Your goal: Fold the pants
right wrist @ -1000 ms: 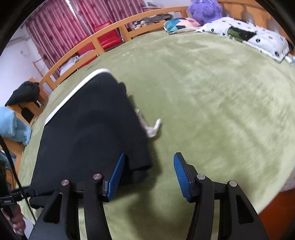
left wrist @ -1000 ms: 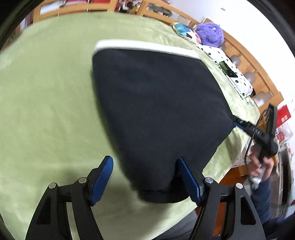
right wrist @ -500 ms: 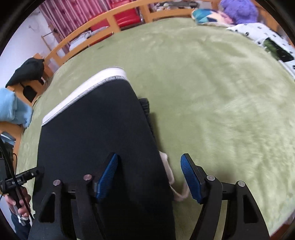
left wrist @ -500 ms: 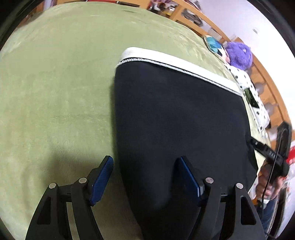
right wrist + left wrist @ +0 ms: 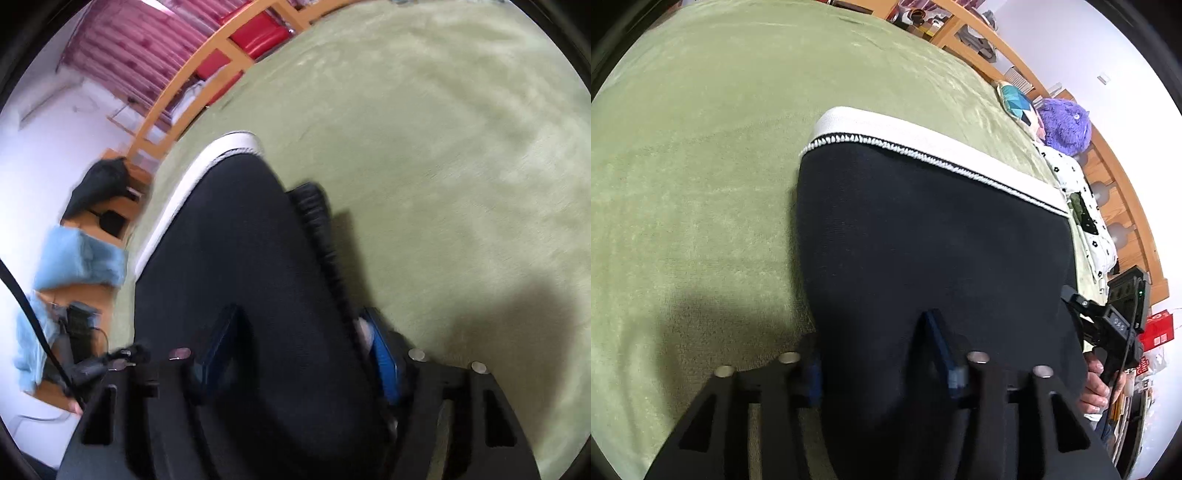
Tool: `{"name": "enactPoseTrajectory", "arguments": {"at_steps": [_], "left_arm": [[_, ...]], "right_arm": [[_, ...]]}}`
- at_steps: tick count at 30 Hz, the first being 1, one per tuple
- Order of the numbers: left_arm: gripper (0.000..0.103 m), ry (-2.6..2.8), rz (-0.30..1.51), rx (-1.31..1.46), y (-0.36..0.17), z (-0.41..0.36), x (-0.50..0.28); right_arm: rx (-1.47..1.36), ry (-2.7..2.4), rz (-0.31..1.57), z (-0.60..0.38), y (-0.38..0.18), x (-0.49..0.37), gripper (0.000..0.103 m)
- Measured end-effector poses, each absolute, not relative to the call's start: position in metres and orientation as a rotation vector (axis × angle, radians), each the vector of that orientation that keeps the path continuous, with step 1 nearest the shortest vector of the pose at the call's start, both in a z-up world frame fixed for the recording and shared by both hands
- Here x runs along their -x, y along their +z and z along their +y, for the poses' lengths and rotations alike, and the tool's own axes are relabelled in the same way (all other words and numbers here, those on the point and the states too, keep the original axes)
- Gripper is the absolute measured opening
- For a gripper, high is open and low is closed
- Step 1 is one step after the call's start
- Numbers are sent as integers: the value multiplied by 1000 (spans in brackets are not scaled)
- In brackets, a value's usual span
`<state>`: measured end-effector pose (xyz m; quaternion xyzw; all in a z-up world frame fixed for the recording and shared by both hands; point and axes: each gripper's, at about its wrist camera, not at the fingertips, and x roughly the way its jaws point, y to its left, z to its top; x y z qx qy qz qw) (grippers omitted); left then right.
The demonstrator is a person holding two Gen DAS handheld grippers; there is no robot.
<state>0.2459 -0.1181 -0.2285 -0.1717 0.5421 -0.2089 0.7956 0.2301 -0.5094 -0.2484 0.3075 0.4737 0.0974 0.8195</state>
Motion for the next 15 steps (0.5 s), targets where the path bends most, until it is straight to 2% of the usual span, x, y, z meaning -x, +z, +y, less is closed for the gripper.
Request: {"name": "enactPoseTrajectory", "arguments": {"at_steps": [2,3,4,7,15], "left_arm": [[19,-467,1149,374,-224,-114,-243],[18,-484,1136,385,-219,-111,-241],[16,-491,1129,393,-217,-109,-240],[14,-523,1114,408,-209,-104,-237],[12,-586,1064,414,-176,-76,-227]], "right_arm": [[-591,183,991,-504,-242,-228,57],[-573,167,978,-501,-237,-226,52],[-557,151,959,-499,-232,-223,42],[-597,139,902,-501,-212,-214,28],[-649,110,804,-478,-180,-193,22]]}}
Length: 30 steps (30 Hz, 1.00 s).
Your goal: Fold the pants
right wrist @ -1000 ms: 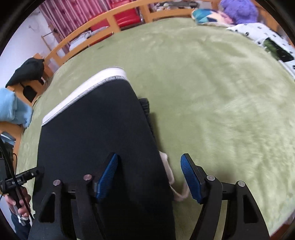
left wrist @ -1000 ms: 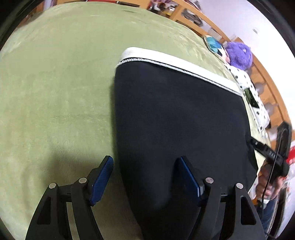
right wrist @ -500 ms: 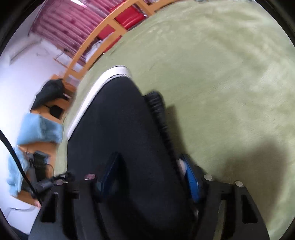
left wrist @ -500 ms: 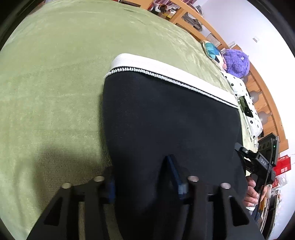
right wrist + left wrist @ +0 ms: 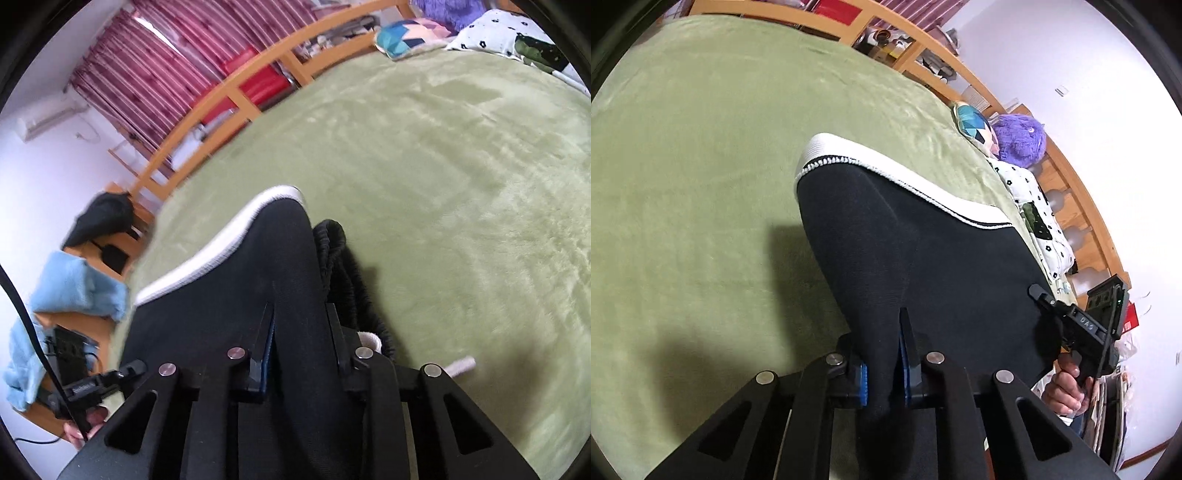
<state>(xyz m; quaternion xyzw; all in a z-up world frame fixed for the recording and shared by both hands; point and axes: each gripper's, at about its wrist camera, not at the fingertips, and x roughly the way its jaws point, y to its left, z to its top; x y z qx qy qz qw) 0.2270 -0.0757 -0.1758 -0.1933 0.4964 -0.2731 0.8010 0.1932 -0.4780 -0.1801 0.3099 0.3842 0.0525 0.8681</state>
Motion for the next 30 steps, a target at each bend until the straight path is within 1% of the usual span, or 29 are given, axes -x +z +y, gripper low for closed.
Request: {"name": "enactPoseTrajectory", "arguments": {"at_steps": [3,6,14,18,20,22,23,25,28,29,30], "left_arm": [[12,-573,1047,415,-167,-53,-228],[12,-545,1039,436,-159,-15,-231],[12,-407,968,371,-134,76,-229],[12,-339,996,377,-147,109,-235],[17,-323,1063,370,-168,113,-240],[21,-287,1119,335,-186,113,-239],[22,-265,1139,305,-192,113,-236],[22,-220,1121,253,-191,112,-223],[26,-194,1059,219,-174,113,-199],[35,-201,1031,204,-170,110,-192],[42,-209,992,177,-164,103,-179]], "right_arm": [[-657,123,799,-456,-176,-193,21],[-675,156,813,-431,-181,-191,21],[-688,293,811,-336,-182,-209,20],[-644,344,865,-290,-189,-228,20],[-597,324,908,-278,-197,-235,23],[-504,256,946,-273,-203,-239,36],[-465,224,959,-274,-203,-239,38],[-414,179,941,-280,-194,-230,38],[-320,118,838,-282,-162,-204,37],[-292,129,800,-279,-152,-194,37],[-276,148,777,-275,-146,-188,37]]}}
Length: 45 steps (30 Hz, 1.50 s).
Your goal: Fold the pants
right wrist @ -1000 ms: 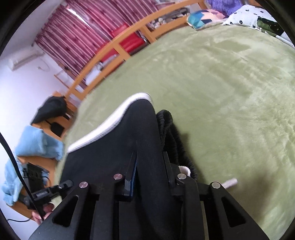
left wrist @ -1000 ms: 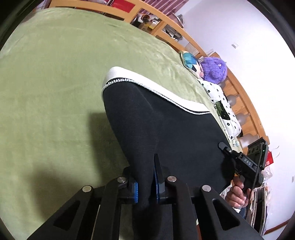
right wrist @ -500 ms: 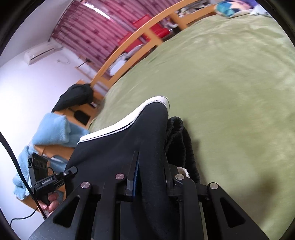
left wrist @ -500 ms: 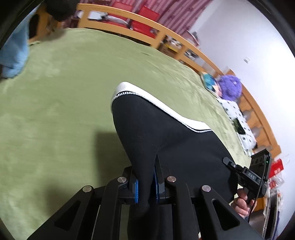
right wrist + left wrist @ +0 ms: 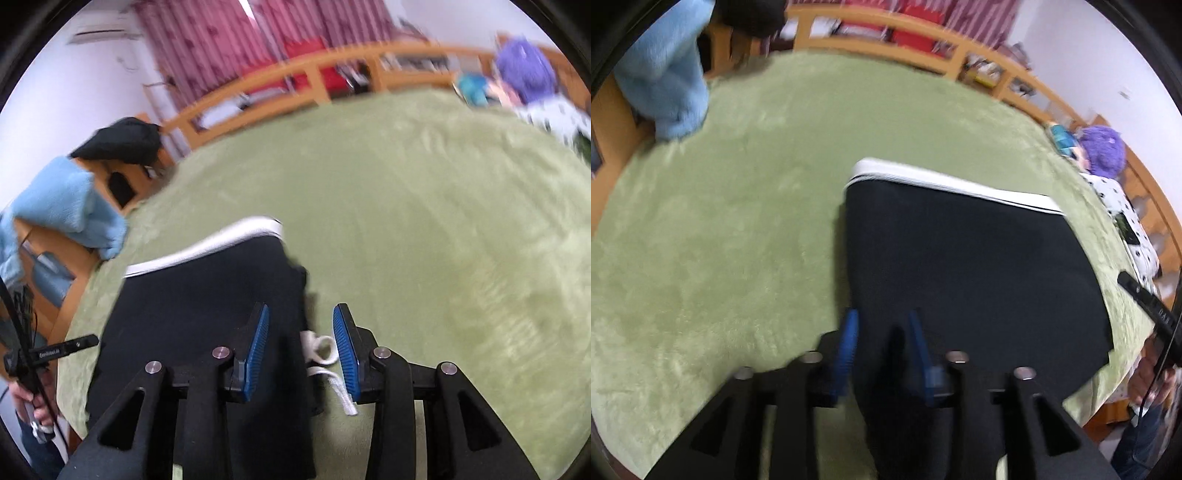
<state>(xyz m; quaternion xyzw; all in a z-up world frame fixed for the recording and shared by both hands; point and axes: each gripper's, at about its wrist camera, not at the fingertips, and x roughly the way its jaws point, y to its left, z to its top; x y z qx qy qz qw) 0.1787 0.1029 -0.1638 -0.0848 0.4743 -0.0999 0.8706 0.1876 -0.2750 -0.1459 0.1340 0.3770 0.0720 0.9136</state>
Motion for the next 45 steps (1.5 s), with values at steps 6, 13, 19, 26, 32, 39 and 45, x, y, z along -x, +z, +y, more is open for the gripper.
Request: {"name": "enactPoseTrajectory", "arguments": {"at_steps": [6,13,19,26,32,39,45], "left_arm": [[51,-252,984,205,-185,92,-130],[56,-178,1014,116,-202,79,-113],[60,-192,1002,256,-186,92,-110],[79,-128,1124,238,-219,68,-116],[78,-133,997,264,-169,70,-105],[80,-141,803,227,-91,54,-95],[86,-126,717,208,-67,42,-64]], "right_arm": [[-134,267,812,-243,-170,-152,35],[-112,214,930,-241,-197,-161,35],[-204,265,840,-253,-170,-158,36],[-142,181,939,-233,-204,-162,40],[-158,184,942,-230,-168,-155,44],[-163,147,813,-225,-92,-139,72],[-138,124,732,-226,-48,-99,76]]}}
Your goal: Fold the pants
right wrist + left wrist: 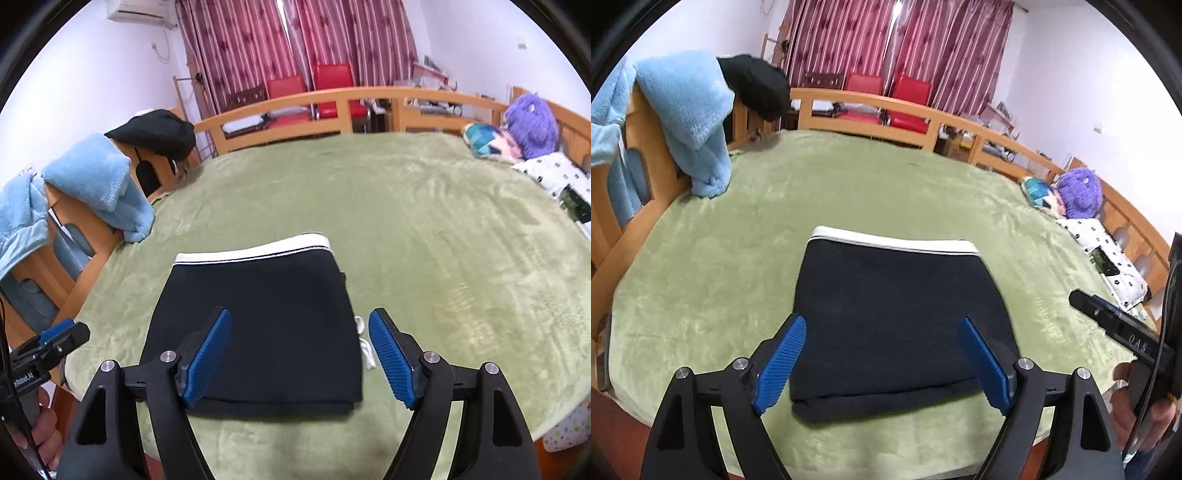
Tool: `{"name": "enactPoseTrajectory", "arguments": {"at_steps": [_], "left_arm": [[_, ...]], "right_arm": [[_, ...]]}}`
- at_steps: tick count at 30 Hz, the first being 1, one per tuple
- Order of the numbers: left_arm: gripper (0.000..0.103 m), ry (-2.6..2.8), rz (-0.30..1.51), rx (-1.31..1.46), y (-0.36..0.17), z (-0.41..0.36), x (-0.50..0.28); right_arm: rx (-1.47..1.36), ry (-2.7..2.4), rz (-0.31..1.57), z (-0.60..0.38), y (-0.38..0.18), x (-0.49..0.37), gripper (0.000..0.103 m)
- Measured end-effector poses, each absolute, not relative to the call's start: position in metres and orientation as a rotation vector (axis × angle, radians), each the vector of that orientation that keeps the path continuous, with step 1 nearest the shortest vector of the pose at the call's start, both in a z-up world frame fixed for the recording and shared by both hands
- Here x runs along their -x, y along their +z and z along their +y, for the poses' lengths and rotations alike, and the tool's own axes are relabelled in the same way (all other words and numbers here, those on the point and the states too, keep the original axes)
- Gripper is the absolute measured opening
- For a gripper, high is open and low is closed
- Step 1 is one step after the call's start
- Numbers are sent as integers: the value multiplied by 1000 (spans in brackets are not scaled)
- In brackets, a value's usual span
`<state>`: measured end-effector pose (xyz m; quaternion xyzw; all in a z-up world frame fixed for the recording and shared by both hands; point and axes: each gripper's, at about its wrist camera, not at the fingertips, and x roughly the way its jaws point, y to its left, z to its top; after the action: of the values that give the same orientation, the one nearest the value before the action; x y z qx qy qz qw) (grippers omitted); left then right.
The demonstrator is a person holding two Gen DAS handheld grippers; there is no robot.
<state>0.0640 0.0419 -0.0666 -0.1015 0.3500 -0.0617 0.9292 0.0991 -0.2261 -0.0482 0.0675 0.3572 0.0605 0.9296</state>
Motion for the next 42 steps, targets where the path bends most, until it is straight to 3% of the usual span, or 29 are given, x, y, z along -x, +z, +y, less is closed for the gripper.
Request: {"name": "enactPoseTrajectory", "arguments": {"at_steps": [4,7,10,42], "left_arm": [[92,-118,684,169,-56,29,-41],[94,-116,680,155,-49,18,-26],[99,-88,653,119,-44,8,-13],[102,-82,614,89,-25,-16,14]], "right_arm": [[-116,72,708,-233,-40,-67,78],[-110,40,675,-241,-35,-47,95],[-82,6,634,-248,-30,-29,102],[-111,-45,630,-264,-19,1,103]]}}
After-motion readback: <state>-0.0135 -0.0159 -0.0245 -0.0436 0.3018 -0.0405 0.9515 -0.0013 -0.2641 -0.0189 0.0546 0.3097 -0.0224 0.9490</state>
